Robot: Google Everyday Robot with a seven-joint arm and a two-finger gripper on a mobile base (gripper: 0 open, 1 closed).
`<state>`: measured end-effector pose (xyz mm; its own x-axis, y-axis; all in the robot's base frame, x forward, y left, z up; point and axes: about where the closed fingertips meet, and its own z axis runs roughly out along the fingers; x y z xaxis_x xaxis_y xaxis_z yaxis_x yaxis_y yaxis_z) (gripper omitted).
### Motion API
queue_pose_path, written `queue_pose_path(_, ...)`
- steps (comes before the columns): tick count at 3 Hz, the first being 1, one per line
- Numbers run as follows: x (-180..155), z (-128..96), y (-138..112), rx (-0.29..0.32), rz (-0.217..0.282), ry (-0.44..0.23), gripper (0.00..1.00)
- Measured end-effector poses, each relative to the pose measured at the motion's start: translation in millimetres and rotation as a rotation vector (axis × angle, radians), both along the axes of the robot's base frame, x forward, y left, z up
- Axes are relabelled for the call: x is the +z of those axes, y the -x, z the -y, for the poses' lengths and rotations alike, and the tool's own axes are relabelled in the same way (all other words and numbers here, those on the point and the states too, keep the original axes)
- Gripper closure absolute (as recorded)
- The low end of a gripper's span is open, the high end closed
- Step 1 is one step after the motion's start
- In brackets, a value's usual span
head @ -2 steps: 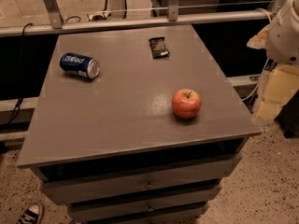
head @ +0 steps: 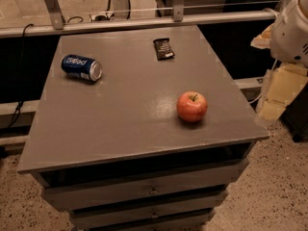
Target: Place pepsi can upright
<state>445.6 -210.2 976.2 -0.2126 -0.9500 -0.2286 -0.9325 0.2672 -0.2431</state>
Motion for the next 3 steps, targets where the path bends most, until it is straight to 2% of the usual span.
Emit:
queue_pose_path(1, -6.3, -42.8, -35.5, 0.071, 0.009, -0.07, 0.0)
queue_pose_path(2, -15.4, -109.3, -88.8, 0.158, 0.02, -0.161, 0.0)
queue_pose_path(3, -20.5, -174.8, -139.9, 0.212, 0.029, -0.241, 0.0)
